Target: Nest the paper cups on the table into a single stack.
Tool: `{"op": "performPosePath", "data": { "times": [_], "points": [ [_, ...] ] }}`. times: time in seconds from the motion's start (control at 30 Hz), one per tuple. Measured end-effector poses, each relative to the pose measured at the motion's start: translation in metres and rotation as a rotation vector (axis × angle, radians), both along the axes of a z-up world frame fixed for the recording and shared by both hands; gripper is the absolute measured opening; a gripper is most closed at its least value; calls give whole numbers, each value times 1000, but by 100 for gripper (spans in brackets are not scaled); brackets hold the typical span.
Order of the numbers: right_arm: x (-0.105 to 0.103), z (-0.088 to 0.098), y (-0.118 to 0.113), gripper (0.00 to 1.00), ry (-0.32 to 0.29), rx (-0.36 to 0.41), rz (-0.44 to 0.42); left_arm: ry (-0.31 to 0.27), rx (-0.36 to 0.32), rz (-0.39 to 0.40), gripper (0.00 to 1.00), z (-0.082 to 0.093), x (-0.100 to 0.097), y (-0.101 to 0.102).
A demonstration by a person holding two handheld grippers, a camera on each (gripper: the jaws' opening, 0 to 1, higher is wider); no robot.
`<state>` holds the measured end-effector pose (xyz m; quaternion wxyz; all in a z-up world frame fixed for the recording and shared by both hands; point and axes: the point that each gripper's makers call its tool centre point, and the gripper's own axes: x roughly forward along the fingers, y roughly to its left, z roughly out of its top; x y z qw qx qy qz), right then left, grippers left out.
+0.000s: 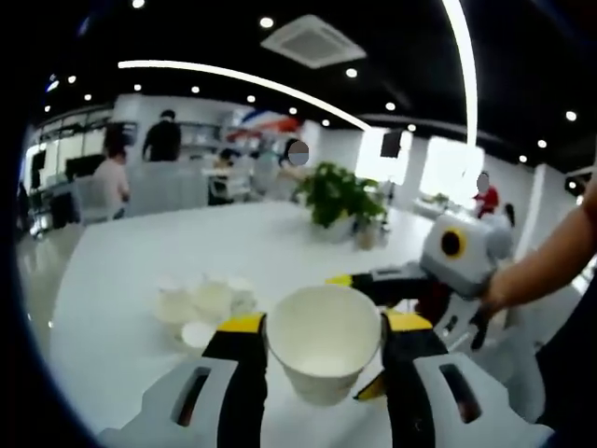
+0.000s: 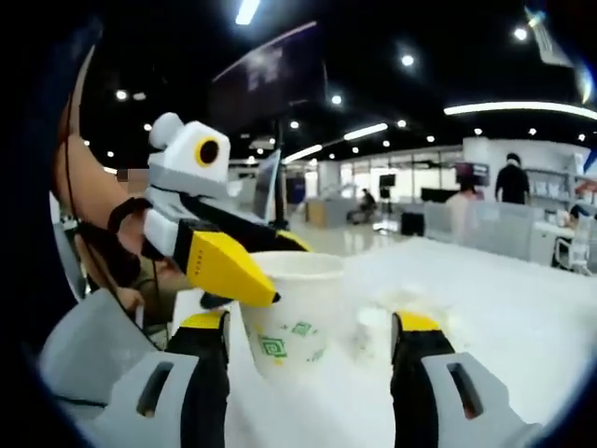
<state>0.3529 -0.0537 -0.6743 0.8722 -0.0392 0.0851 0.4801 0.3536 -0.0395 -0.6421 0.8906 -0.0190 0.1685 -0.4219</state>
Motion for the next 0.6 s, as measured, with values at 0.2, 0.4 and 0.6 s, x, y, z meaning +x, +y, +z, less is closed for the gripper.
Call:
{"op": "performPosePath", "data": {
  "times": [0.2,0.4,0.6],
  "points": [
    [11,-17,-37,88,58,-91,-79,-31,47,-49,46,-10,-3,-6],
    [8,-33,-76,99,174,-167,-150,-69,89,-100,47,-16,-11,-16],
    [2,-31,-103,100,156,-204,-190,-69,97,-112,47,-21,-12,-17]
  ]
}}
